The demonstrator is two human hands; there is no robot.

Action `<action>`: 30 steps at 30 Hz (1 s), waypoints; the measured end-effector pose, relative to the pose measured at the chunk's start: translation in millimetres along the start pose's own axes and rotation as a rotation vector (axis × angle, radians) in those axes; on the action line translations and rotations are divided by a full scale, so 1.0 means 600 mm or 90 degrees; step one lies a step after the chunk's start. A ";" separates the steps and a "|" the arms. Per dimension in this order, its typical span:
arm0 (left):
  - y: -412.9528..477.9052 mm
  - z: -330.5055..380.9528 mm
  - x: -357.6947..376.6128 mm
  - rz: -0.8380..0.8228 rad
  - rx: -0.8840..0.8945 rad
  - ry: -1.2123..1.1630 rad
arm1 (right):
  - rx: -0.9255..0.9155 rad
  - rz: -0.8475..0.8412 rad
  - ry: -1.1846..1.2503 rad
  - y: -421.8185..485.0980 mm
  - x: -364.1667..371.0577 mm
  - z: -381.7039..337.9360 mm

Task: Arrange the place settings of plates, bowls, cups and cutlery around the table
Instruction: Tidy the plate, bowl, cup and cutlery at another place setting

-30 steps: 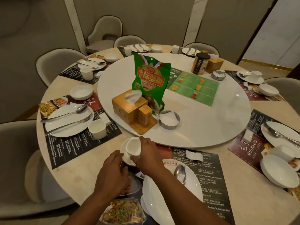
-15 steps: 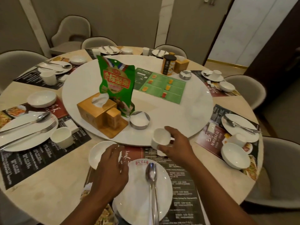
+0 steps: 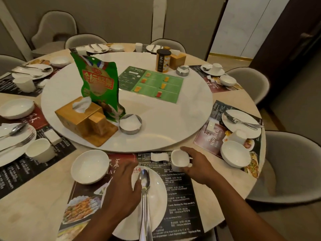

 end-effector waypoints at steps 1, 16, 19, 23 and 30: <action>-0.001 -0.001 0.002 -0.001 -0.001 0.000 | -0.002 -0.003 -0.002 0.002 0.003 0.002; -0.034 -0.038 0.006 0.043 -0.113 -0.055 | -0.033 -0.014 -0.009 0.016 0.016 0.019; -0.044 -0.042 0.004 0.056 -0.130 -0.064 | 0.001 0.014 0.034 0.007 0.023 0.021; -0.050 -0.040 0.001 0.064 -0.128 -0.071 | 0.041 0.125 0.094 -0.011 0.040 0.038; -0.061 -0.038 -0.007 0.072 -0.121 -0.065 | 0.024 0.201 0.129 -0.023 0.047 0.047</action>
Point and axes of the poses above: each hand's wrist, its own y-axis towards the middle knuckle, its own x-axis out of the palm, z = x × y, the point moved 9 cm from there along y, towards the middle knuckle, and after that the axes turned 7 degrees about x, right-handed, at the moved point
